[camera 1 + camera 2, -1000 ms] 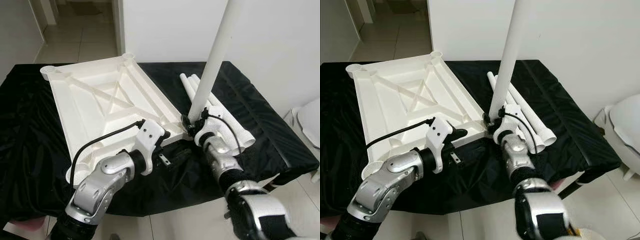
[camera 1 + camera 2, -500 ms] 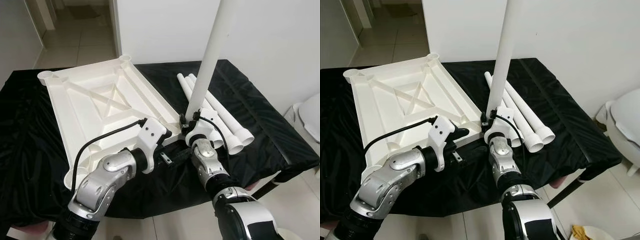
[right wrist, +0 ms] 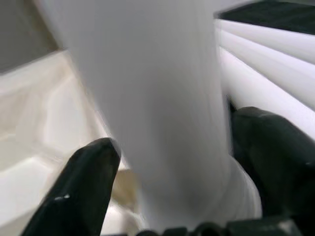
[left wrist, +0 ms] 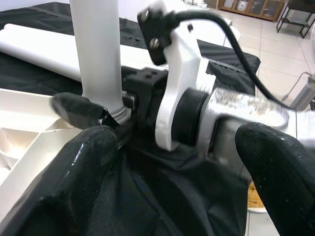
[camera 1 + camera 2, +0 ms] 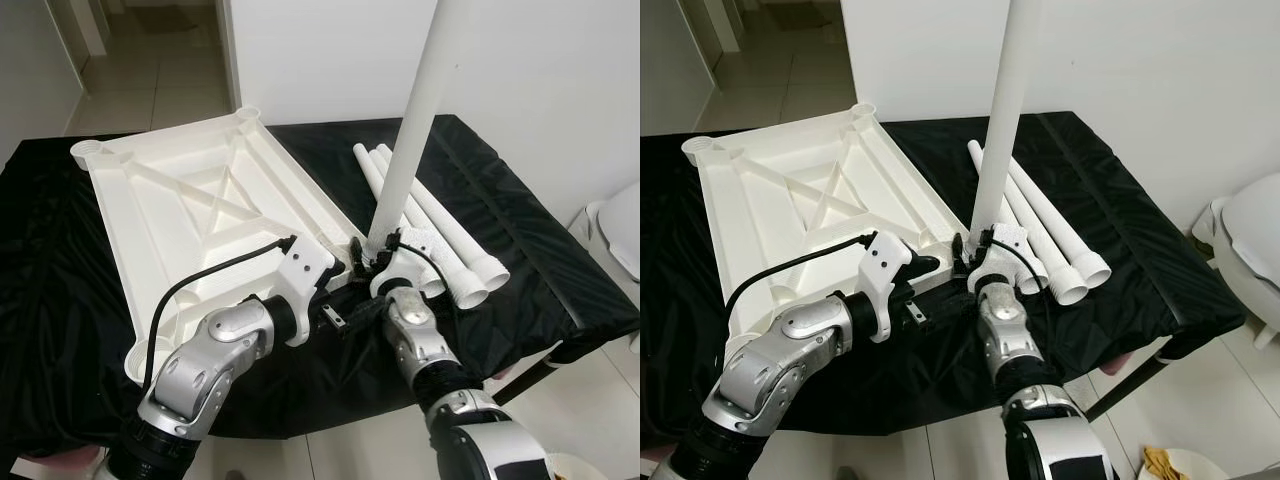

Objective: Building children table

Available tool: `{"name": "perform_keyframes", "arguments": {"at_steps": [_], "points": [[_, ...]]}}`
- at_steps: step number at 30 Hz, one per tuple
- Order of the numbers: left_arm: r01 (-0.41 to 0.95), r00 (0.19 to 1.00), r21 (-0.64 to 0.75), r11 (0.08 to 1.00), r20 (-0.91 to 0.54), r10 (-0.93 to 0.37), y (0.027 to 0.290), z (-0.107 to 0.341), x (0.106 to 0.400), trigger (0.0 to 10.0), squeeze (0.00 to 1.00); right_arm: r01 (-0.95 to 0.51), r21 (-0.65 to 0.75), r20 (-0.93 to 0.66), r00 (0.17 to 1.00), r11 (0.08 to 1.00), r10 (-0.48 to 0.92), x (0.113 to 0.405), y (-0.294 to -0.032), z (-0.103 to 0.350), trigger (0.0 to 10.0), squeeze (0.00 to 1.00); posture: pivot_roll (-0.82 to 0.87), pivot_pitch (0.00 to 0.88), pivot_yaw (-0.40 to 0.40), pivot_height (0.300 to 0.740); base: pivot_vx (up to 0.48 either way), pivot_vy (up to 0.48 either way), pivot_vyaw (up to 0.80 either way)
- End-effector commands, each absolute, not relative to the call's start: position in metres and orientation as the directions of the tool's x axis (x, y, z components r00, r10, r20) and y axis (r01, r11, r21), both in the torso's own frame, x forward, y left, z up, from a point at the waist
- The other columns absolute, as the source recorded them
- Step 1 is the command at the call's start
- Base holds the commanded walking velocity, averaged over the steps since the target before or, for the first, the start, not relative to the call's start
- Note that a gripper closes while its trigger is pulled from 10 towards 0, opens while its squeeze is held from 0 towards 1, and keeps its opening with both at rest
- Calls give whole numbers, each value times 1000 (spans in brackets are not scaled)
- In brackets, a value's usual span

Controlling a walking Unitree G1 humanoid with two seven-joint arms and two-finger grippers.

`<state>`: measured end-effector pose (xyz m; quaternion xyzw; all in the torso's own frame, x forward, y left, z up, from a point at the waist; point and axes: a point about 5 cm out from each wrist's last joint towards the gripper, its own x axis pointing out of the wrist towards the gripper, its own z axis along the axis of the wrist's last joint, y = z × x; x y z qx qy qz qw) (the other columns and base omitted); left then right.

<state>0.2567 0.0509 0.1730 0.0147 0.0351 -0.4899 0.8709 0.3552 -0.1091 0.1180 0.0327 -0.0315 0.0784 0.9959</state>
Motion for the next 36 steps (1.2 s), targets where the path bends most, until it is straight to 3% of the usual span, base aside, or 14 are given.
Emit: {"name": "perform_keyframes", "arguments": {"at_steps": [1,7,8,12,18,36], "points": [[864,502,-6,504,-71,-862,51,173,255,10000,0,-211,62,67,976,975,207,353,-116,117,10000,1000,-28,0,-15,740,0,0,0],[864,502,-6,504,-72,-862,52,173,255,10000,0,-286,27,62,957,958,284,353,-129,118,10000,1000,-29,0,-15,740,0,0,0],[865,501,-5,502,-71,-863,51,173,255,10000,0,-354,9,40,935,935,353,354,-139,117,10000,0,-34,0,-15,740,0,0,0],[869,493,-6,495,-70,-867,49,173,254,10000,0,-465,-88,-10,885,881,466,358,-160,121,10000,0,-34,0,-13,740,0,0,0],[871,490,-5,491,-73,-869,50,173,253,10000,0,-504,-126,-30,863,854,505,367,-169,133,10000,0,-29,0,-15,740,0,0,0],[868,495,-3,496,-78,-866,51,172,251,10000,0,-638,-167,-146,770,751,622,377,-144,136,9882,0,-6,0,-13,740,0,0,0]]}}
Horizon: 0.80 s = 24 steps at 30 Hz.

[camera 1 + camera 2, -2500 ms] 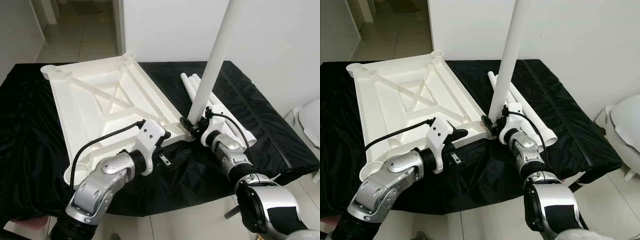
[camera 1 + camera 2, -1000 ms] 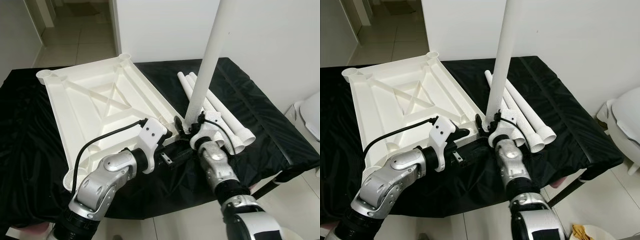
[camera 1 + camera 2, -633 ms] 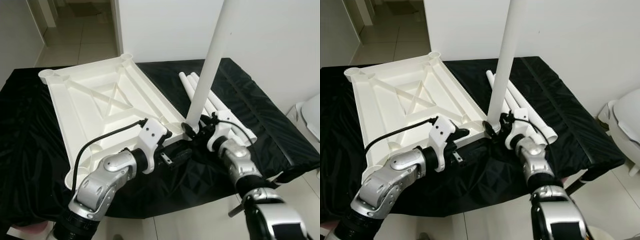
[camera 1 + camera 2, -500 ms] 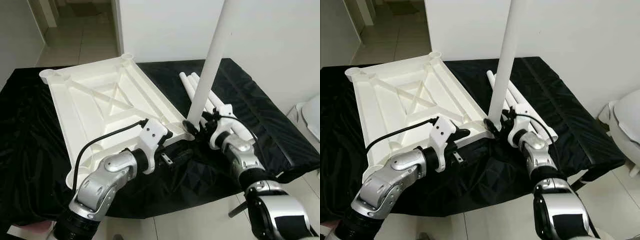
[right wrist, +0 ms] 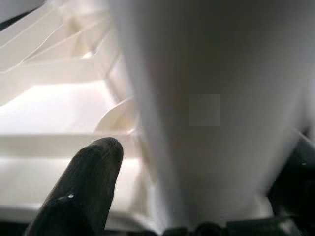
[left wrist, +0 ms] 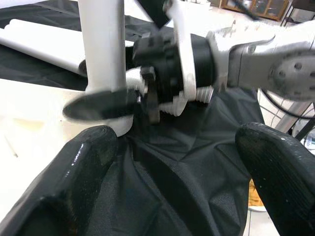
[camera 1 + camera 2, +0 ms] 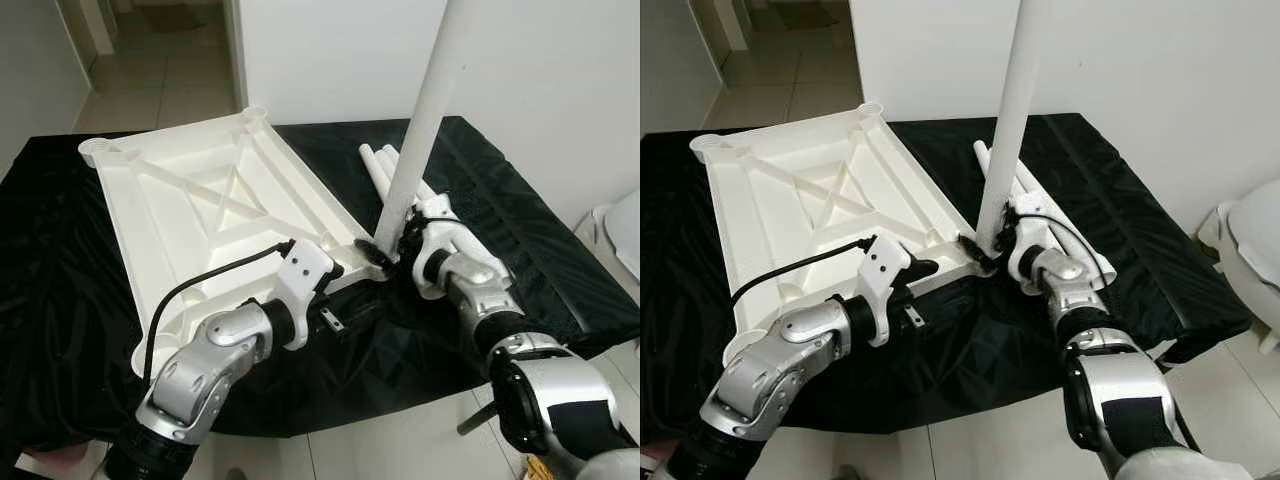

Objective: Building children table

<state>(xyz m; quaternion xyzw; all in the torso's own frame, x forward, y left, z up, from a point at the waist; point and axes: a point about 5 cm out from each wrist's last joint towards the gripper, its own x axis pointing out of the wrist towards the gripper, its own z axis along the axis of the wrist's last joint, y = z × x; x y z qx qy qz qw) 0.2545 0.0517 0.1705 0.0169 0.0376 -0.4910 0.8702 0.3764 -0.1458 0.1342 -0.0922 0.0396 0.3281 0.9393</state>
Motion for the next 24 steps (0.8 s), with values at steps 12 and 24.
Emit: {"name": "perform_keyframes", "arguments": {"at_steps": [12,24], "points": [[868,495,-5,497,-81,-865,52,172,250,10000,0,-660,-138,-160,750,738,641,370,-140,122,0,0,-9,0,-10,740,0,0,0],[867,496,-10,498,-80,-865,52,172,250,10000,0,-366,-37,-107,927,930,360,373,-160,114,0,0,-19,12,-11,740,0,0,0]]}}
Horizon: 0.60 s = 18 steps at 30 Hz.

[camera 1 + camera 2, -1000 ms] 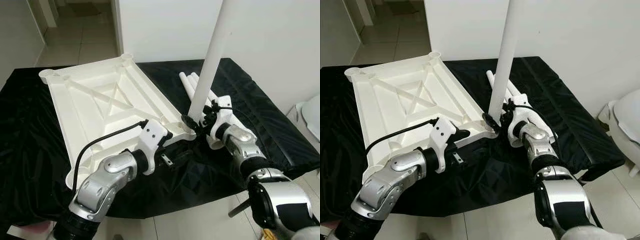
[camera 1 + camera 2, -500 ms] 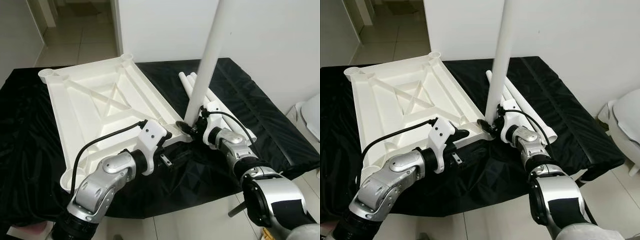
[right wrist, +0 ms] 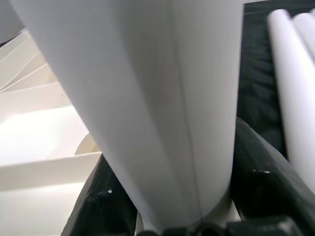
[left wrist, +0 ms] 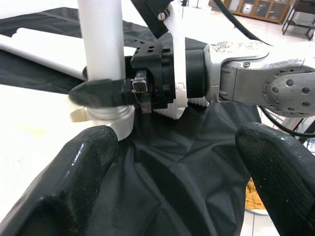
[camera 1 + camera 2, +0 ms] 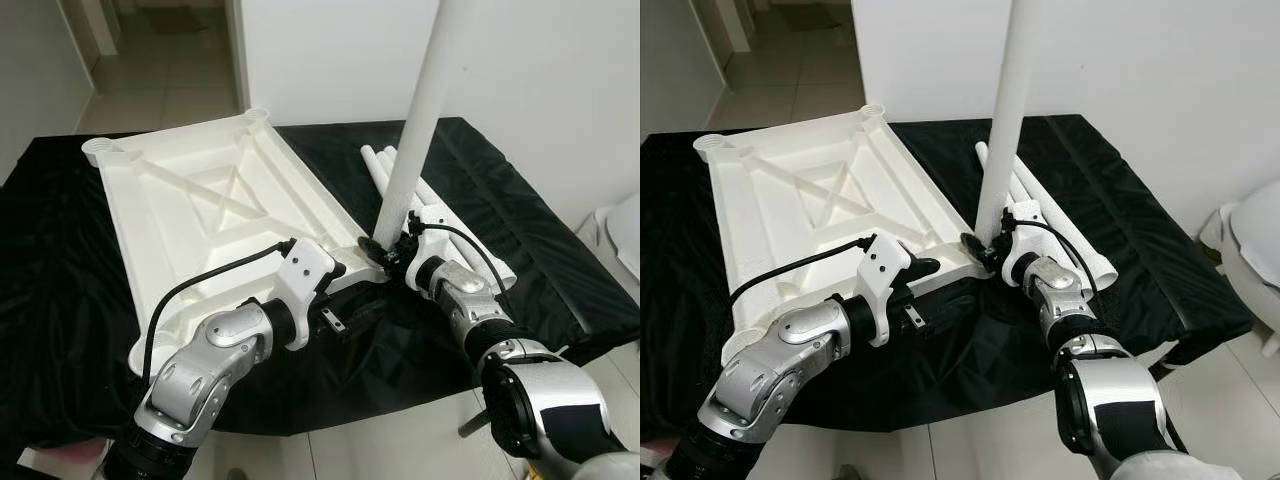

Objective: Building children table

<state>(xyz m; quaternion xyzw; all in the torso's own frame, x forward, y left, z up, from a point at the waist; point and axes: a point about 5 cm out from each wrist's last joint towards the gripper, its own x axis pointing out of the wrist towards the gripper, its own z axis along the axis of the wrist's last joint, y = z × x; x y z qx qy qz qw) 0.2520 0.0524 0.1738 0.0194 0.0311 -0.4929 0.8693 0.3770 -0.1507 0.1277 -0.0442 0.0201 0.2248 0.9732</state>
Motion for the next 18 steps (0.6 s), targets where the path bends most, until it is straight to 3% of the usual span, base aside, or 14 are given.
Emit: {"name": "perform_keyframes", "arguments": {"at_steps": [1,7,8,13,14,18], "points": [[867,496,-10,498,-80,-865,52,172,250,10000,0,-366,-37,-107,927,930,360,373,-160,114,0,0,-19,12,-11,740,0,0,0],[867,496,-13,499,-78,-865,52,173,250,10000,0,-240,-4,-85,967,971,239,368,-148,105,0,0,-23,21,-7,740,0,0,0],[866,497,-16,499,-78,-865,52,173,249,10000,0,-145,-3,-74,987,989,145,364,-135,101,0,0,-23,21,-7,740,0,0,0],[865,498,-17,501,-77,-864,52,173,250,10000,0,-67,4,-71,995,998,67,362,-126,99,0,0,-19,24,-10,740,0,0,0],[864,500,-19,503,-77,-863,53,173,250,10000,0,16,4,-76,997,1000,-15,361,-119,100,0,0,-19,26,-11,740,0,0,0],[864,500,-21,503,-78,-862,52,172,249,10000,0,103,9,-100,990,995,-101,360,-108,100,0,0,-19,27,-10,740,0,0,0]]}}
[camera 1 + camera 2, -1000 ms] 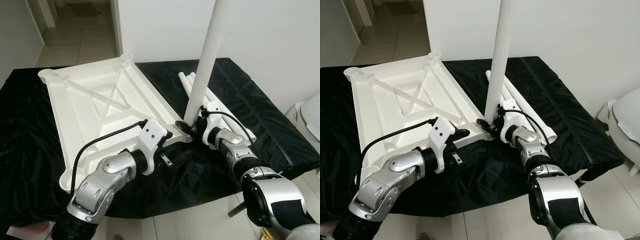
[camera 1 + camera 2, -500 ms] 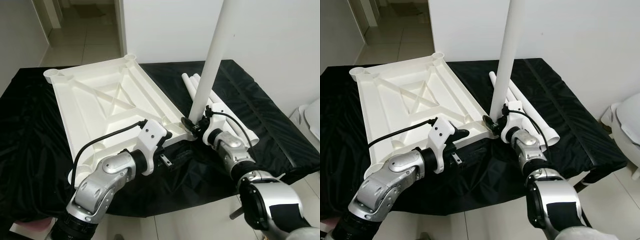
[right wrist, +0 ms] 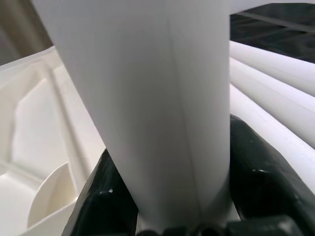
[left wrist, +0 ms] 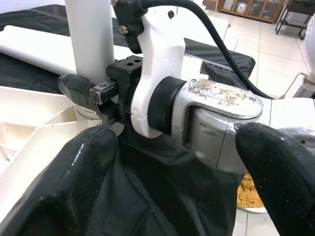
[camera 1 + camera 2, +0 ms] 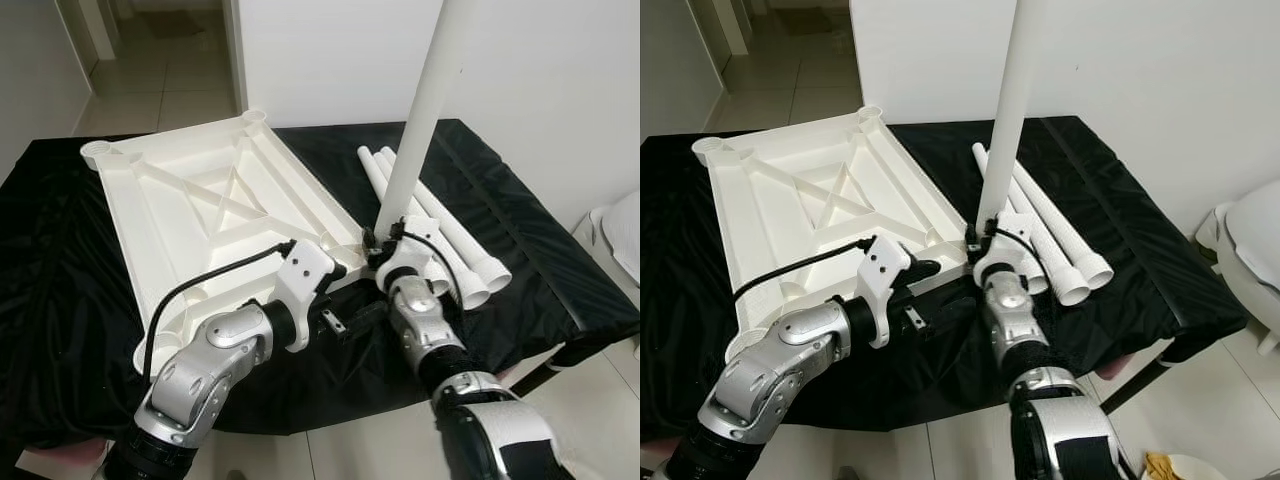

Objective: Building children table

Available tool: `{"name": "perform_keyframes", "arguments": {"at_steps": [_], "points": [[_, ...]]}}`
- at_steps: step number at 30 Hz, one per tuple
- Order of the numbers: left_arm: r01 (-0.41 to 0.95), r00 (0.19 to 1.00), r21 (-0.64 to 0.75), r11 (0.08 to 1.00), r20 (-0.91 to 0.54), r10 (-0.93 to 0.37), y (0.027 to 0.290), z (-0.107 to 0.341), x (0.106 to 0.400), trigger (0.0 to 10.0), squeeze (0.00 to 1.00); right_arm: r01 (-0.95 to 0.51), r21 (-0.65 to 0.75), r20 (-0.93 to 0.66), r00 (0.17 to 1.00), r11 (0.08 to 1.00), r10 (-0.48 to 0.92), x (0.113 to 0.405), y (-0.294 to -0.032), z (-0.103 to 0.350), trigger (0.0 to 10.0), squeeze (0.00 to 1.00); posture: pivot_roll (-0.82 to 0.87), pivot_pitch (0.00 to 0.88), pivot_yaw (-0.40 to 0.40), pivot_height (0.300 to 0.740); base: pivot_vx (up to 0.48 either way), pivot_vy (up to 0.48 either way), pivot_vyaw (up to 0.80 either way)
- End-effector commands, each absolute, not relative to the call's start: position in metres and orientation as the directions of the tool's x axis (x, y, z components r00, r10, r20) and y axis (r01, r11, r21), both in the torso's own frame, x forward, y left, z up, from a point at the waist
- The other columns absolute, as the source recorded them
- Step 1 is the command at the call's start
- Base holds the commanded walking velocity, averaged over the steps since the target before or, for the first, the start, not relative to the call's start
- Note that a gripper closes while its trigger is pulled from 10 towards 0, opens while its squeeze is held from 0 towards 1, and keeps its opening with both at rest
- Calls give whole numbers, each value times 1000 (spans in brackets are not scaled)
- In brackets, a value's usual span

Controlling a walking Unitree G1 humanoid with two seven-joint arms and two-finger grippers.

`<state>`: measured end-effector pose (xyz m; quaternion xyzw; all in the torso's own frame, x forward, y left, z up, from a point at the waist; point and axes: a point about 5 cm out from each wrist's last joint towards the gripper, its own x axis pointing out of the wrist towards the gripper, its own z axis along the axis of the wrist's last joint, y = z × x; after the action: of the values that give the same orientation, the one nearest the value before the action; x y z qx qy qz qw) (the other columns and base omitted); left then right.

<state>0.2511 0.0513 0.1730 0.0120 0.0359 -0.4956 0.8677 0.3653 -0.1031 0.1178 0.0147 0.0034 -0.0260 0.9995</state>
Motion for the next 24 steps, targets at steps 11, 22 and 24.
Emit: {"name": "perform_keyframes", "arguments": {"at_steps": [11,22,24], "points": [[861,505,-23,508,-77,-860,53,173,248,10000,0,81,31,-103,992,996,-78,359,-101,106,9020,0,-13,30,-15,740,0,0,0],[861,506,-23,508,-77,-859,53,173,249,10000,0,-106,71,14,994,992,106,361,-119,125,10000,1000,-19,31,-12,740,0,0,0],[860,506,-22,509,-77,-859,53,173,249,10000,0,-146,65,16,989,987,145,362,-124,126,10000,1000,-19,30,-13,740,0,0,0]]}}
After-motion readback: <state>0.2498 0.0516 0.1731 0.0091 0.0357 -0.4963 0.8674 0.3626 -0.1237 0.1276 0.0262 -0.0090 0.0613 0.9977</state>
